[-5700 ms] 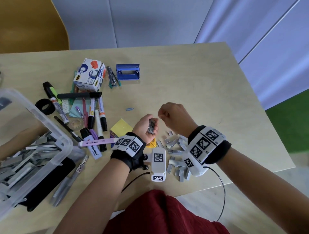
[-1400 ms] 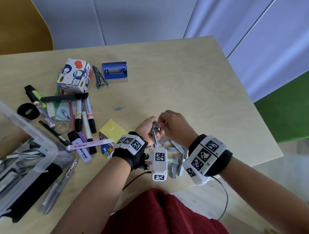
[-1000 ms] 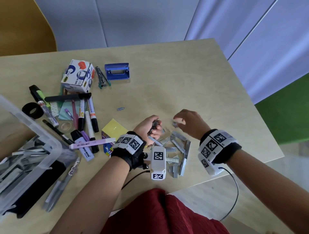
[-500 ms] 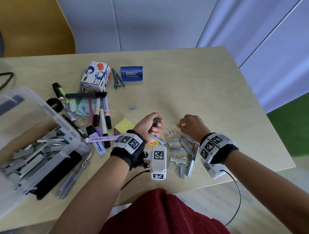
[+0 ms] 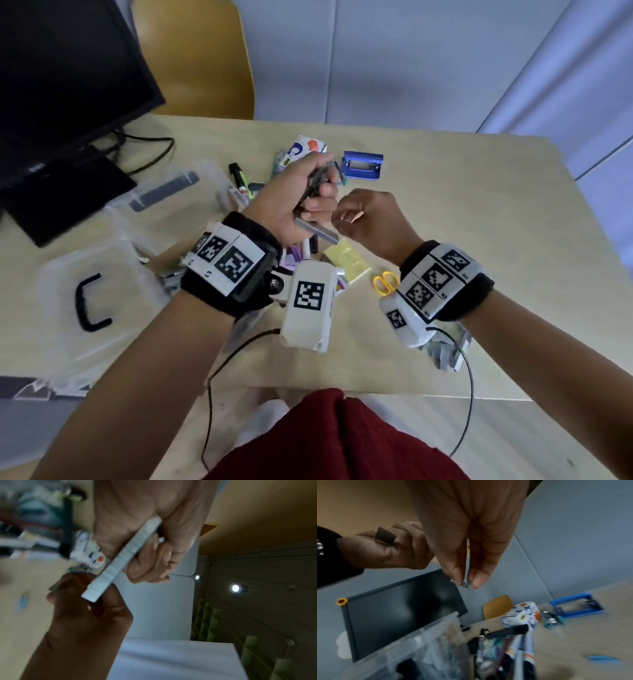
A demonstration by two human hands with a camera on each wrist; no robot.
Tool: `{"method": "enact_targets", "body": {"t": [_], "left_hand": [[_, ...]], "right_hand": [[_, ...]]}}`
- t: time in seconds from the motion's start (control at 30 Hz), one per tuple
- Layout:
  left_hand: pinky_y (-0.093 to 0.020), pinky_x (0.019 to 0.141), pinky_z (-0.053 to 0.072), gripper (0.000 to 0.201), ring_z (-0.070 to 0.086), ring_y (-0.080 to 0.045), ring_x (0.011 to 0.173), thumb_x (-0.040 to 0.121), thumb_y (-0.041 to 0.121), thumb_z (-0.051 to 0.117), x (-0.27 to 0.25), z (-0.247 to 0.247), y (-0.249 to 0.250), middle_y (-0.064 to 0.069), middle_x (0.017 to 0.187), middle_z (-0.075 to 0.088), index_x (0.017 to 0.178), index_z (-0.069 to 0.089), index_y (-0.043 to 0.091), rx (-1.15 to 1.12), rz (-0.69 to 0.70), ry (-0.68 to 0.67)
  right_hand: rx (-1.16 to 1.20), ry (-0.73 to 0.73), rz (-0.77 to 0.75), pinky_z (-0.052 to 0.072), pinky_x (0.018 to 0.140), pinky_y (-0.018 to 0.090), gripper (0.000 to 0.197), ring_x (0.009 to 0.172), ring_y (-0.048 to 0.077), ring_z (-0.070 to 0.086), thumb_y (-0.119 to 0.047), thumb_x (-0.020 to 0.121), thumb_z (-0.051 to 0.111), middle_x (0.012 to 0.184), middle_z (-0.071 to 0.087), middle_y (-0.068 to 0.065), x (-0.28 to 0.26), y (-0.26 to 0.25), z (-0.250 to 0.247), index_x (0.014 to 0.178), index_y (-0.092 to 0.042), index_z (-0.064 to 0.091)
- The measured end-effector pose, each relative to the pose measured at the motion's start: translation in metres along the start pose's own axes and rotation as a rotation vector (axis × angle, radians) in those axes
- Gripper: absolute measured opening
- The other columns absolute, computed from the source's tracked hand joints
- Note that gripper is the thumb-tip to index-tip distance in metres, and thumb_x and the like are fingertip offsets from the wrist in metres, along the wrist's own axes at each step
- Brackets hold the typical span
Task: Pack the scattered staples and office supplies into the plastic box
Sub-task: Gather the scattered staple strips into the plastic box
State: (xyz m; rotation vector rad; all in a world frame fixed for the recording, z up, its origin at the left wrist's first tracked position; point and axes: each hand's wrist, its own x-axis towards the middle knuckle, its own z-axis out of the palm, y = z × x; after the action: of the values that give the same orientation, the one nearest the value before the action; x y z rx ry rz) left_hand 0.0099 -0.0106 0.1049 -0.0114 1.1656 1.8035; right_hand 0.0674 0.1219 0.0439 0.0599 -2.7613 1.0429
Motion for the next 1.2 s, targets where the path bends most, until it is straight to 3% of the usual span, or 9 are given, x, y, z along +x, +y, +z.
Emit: {"method": "enact_targets", "body": {"t": [0.13,0.23,0.43,0.6,0.7,0.9,1.0,1.1,1.2], "left_hand": [[-0.013,0.025,0.017,0.035,0.026,-0.002,0.025,0.096,0.027,0.036,-0.035,-0.037,0.028,0.007,0.038,0.039,0.063,0.041,0.014,0.112,0.114,0.117],[-0.012,0.024,0.017,0.034,0.026,-0.002,0.023,0.096,0.024,0.035,-0.037,-0.068,0.032,0.007,0.036,0.039,0.063,0.039,0.014,0.129,0.06,0.233],[-0.009,0.029,0.022,0.032,0.033,-0.005,0.025,0.094,0.019,0.041,-0.025,-0.104,0.012,0.002,0.042,0.043,0.063,0.042,0.012,0.349,-0.013,0.433],[-0.021,0.052,0.039,0.027,0.049,-0.014,0.054,0.094,0.018,0.049,-0.027,-0.111,0.008,-0.006,0.066,0.05,0.068,0.049,0.01,0.492,-0.046,0.406],[-0.025,0.066,0.047,0.025,0.053,-0.017,0.072,0.093,0.021,0.051,-0.029,-0.112,0.009,-0.004,0.079,0.056,0.069,0.053,0.012,0.594,-0.061,0.388],[-0.039,0.102,0.036,0.027,0.05,-0.024,0.111,0.093,0.03,0.046,-0.038,-0.116,0.018,-0.008,0.114,0.059,0.074,0.06,0.017,0.829,-0.097,0.34],[-0.031,0.087,0.043,0.023,0.055,-0.019,0.092,0.093,0.025,0.046,-0.039,-0.115,0.021,-0.006,0.095,0.059,0.088,0.065,0.012,0.972,-0.075,0.334],[-0.036,0.096,0.044,0.02,0.06,-0.027,0.099,0.087,0.02,0.055,-0.035,-0.114,0.021,-0.009,0.096,0.065,0.092,0.069,0.006,1.102,0.039,0.367],[-0.027,0.075,0.041,0.026,0.055,-0.019,0.08,0.09,0.019,0.051,-0.036,-0.104,0.025,-0.008,0.094,0.062,0.099,0.067,0.0,1.178,0.149,0.389]], "right_hand": [[0.071,-0.025,-0.084,0.038,0.062,0.008,0.005,0.063,0.018,0.055,0.003,0.075,0.066,0.075,0.066,0.015,0.018,-0.041,0.024,0.073,0.001,0.07],[0.085,-0.039,-0.099,0.036,0.061,0.002,0.006,0.062,0.015,0.051,0.007,0.074,0.065,0.073,0.066,0.018,0.024,-0.061,0.041,0.073,0.004,0.07],[0.052,-0.116,0.003,0.036,0.061,0.006,0.009,0.068,0.023,0.06,0.006,0.077,0.062,0.079,0.068,0.018,0.021,-0.076,0.069,0.079,0.004,0.071],[-0.029,-0.135,0.046,0.047,0.074,0.026,0.011,0.073,0.019,0.059,0.002,0.081,0.06,0.085,0.069,0.015,0.015,-0.081,0.078,0.084,0.002,0.071],[-0.068,-0.117,0.051,0.046,0.075,0.027,0.011,0.077,0.023,0.062,0.001,0.08,0.061,0.085,0.07,0.015,0.016,-0.084,0.083,0.084,0.002,0.071],[-0.117,-0.126,0.05,0.049,0.079,0.037,0.015,0.081,0.03,0.065,0.001,0.079,0.058,0.087,0.07,0.015,0.015,-0.09,0.089,0.086,0.0,0.071],[-0.075,-0.081,0.083,0.049,0.082,0.038,0.015,0.083,0.028,0.065,0.001,0.081,0.059,0.089,0.071,0.015,0.01,-0.09,0.088,0.089,0.0,0.071],[0.002,0.023,0.118,0.05,0.081,0.039,0.013,0.08,0.029,0.064,0.004,0.08,0.058,0.086,0.07,0.015,0.002,-0.084,0.084,0.084,0.002,0.071],[0.044,0.132,0.161,0.051,0.078,0.037,0.014,0.077,0.029,0.064,0.008,0.077,0.058,0.084,0.07,0.015,-0.009,-0.074,0.074,0.081,0.003,0.071]]}}
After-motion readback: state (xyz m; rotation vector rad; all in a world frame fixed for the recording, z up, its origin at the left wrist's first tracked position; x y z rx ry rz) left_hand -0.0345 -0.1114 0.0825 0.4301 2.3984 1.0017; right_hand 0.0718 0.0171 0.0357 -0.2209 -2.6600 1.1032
